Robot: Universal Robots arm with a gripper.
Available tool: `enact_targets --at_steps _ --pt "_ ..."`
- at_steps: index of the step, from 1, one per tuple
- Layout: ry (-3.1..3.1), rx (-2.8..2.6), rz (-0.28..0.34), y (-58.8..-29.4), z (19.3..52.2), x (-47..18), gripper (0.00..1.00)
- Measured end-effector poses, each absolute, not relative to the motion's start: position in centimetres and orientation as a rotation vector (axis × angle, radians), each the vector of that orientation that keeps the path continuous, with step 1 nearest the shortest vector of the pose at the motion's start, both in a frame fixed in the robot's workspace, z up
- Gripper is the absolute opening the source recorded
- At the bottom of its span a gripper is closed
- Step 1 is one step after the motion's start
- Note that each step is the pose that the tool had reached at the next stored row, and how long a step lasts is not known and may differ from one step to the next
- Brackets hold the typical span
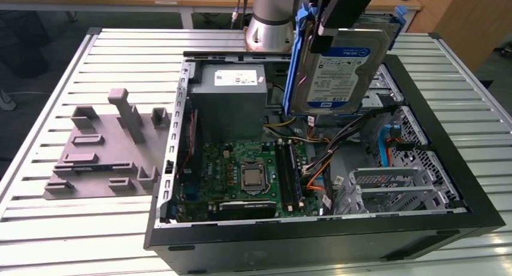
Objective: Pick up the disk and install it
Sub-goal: 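Insert the disk into the insertion slot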
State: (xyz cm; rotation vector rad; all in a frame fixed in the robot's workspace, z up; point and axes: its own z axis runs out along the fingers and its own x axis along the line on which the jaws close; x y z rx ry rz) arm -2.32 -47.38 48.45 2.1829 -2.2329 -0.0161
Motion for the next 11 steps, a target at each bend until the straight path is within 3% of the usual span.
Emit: enact_targets --at_steps 11 --pt "-2.233 2.183 -0.016 -47.38 48.45 -2.54 0.36"
